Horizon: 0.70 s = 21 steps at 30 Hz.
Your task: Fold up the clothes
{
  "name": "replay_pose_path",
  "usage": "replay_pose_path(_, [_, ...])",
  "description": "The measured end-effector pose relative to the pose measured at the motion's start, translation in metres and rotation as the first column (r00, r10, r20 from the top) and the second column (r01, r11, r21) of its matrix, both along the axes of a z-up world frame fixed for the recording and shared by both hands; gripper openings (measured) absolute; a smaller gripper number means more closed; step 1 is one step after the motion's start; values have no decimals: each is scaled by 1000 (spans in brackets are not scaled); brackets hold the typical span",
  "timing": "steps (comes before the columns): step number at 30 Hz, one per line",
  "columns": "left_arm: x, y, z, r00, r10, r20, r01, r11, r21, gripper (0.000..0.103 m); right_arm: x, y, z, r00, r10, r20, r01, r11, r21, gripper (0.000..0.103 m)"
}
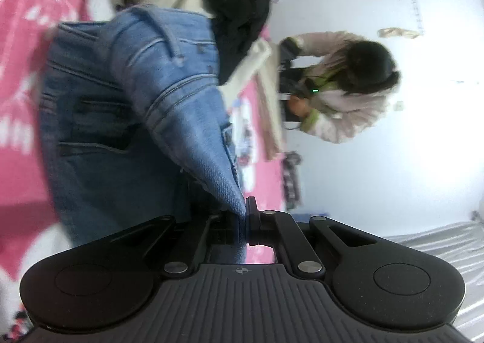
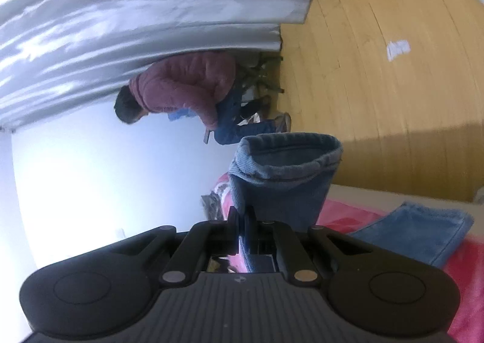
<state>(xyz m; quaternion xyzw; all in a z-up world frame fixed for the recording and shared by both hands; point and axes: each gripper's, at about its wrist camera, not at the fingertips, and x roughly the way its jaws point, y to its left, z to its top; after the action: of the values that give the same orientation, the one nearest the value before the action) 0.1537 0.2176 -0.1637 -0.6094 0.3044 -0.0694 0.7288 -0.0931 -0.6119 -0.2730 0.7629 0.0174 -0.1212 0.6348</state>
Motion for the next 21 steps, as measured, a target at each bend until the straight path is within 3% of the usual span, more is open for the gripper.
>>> replay_pose_path(5, [12, -3, -14, 998, 32, -62, -32, 999, -5, 1, -26, 9, -19, 998, -37, -42, 38, 999, 21, 5])
replay_pose_path(9, [13, 0, -13, 997, 39, -60, -40, 999, -11, 1, -47, 17, -30, 996, -70, -54, 72, 997, 34, 4])
replay_pose_path(14, [20, 3, -6, 998, 9, -67, -8, 1000, 17, 1, -57, 16, -16, 994, -29, -109, 19, 995, -96, 4])
replay_pose_path(16, [25, 4, -10, 996, 8, -89, -5, 1000, 31, 1, -57, 14, -21, 992, -19, -127, 6, 995, -101, 4])
replay_pose_path(21, [27, 10, -48, 971, 8, -239, 20, 993, 114, 2, -50, 12, -45, 971, 17, -238, -48, 991, -125, 5])
